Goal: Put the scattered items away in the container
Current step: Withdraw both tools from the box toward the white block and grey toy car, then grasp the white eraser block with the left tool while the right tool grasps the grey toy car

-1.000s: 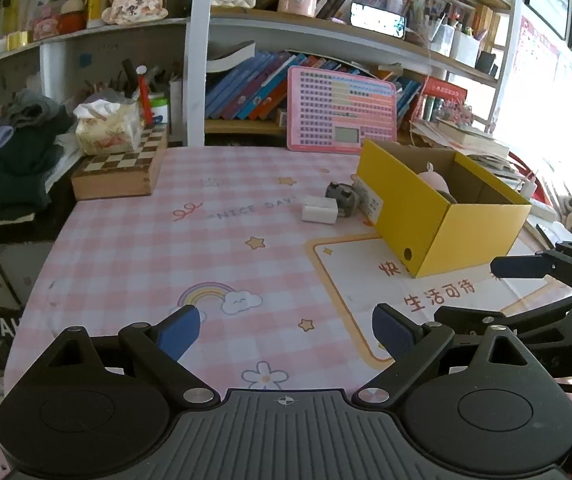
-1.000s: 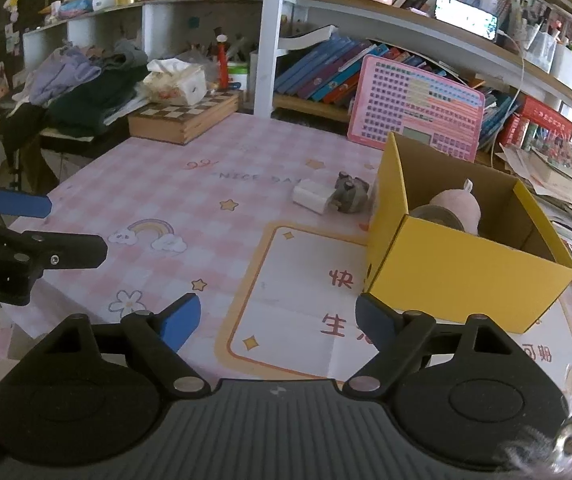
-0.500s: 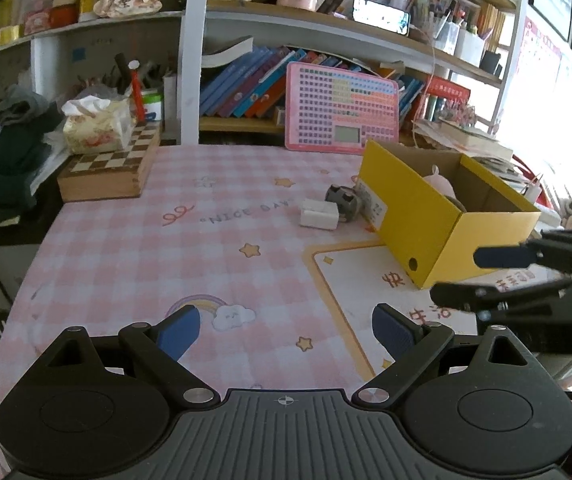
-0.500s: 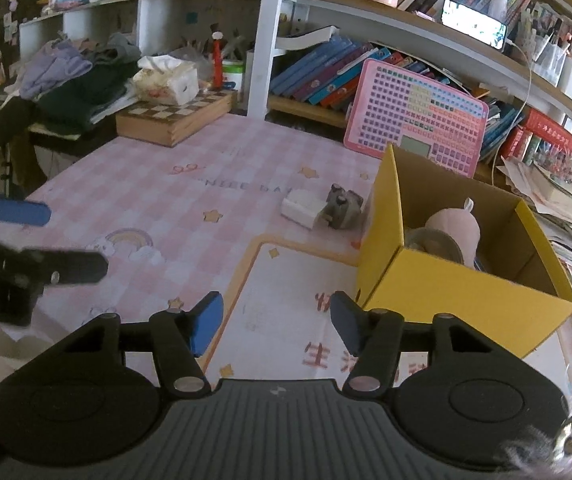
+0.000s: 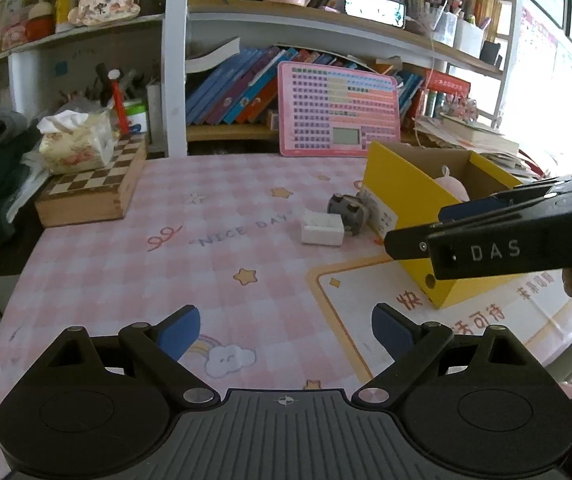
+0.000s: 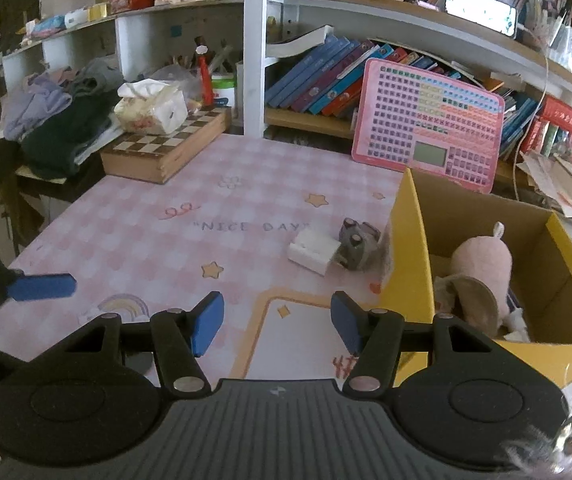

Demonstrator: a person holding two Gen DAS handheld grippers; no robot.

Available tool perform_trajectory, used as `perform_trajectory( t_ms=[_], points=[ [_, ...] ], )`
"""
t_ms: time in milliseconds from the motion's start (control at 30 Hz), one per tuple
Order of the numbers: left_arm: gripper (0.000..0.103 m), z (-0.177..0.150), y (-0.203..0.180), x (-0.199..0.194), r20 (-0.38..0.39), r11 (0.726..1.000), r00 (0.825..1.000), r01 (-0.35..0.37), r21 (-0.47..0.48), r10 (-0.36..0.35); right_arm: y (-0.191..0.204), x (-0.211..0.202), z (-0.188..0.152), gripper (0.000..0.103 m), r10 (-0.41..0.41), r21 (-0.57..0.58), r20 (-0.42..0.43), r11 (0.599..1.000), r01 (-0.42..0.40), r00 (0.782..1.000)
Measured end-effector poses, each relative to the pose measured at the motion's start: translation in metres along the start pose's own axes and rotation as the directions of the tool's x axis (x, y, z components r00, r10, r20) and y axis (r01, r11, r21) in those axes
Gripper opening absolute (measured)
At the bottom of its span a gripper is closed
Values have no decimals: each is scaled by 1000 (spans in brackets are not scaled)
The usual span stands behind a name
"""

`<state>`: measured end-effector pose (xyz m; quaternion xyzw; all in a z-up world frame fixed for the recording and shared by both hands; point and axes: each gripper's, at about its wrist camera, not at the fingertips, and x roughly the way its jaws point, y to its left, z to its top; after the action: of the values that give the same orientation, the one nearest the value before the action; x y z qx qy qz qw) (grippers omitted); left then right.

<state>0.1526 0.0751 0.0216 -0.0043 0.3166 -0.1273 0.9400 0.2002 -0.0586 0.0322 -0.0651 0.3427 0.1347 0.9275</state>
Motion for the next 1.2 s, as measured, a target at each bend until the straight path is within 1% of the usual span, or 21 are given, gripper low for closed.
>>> perform_trajectory(
  t_ms=[300, 433, 567, 833, 900, 933, 1200],
  points=[
    [93, 10, 7, 34, 0, 1000, 1000, 15, -14, -15, -19, 30, 29, 57, -11, 16, -29, 1000, 11, 1000],
    [90, 16, 6, 52, -4, 999, 999, 33, 3, -33, -33, 46, 40, 57, -9, 32, -61, 999, 11, 998],
    [89, 24, 2, 73, -16, 998, 998, 54, 25, -53, -41, 63, 49, 57, 1, 36, -91, 999, 2, 996],
    [89, 36, -6, 121, -46, 993, 995, 97, 69, -94, -48, 98, 72, 57, -3, -23, -146, 1000, -1, 989],
    [87, 41, -9, 135, -51, 992, 994, 105, 76, -102, -49, 109, 78, 57, -5, -32, -166, 999, 0, 986],
    [84, 43, -11, 142, -52, 991, 993, 110, 77, -107, -50, 113, 80, 57, -8, -37, -174, 999, 2, 985],
    [84, 61, -24, 193, -66, 982, 987, 153, 109, -146, -57, 150, 94, 56, -64, -84, -244, 995, 44, 968]
  ],
)
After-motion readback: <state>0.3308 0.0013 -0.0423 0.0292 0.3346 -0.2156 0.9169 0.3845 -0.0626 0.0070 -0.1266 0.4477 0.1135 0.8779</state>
